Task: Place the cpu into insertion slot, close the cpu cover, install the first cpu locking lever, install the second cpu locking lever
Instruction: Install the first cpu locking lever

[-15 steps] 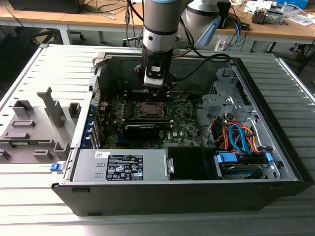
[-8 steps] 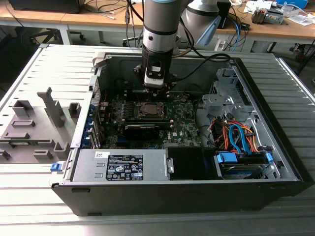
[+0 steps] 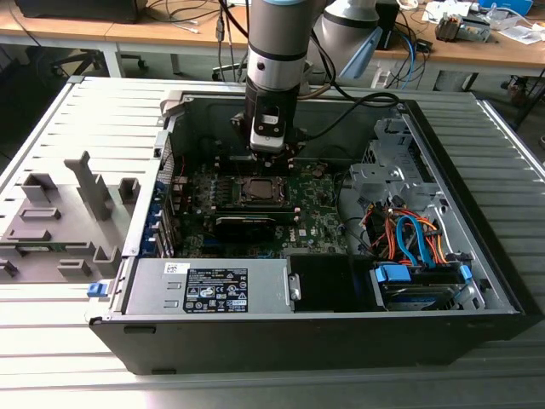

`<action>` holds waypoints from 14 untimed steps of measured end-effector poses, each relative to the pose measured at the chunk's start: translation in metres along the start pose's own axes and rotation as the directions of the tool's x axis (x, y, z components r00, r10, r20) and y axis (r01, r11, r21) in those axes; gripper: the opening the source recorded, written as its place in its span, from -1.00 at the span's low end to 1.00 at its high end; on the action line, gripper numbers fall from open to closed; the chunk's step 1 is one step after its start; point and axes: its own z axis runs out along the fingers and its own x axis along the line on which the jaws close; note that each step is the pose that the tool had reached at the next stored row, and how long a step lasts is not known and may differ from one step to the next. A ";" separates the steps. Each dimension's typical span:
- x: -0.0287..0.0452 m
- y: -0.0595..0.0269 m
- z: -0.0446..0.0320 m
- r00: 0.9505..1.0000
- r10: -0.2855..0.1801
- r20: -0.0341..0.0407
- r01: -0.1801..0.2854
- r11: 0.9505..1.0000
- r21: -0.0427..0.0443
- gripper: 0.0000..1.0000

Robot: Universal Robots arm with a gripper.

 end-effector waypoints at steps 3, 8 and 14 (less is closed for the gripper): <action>0.0000 0.0000 0.0000 1.000 -0.003 0.000 0.003 1.000 0.000 -0.79; 0.0000 0.0000 0.0000 1.000 -0.008 0.000 0.008 1.000 0.000 -0.79; 0.0000 0.0000 0.0000 1.000 -0.014 0.000 0.014 1.000 0.001 -0.79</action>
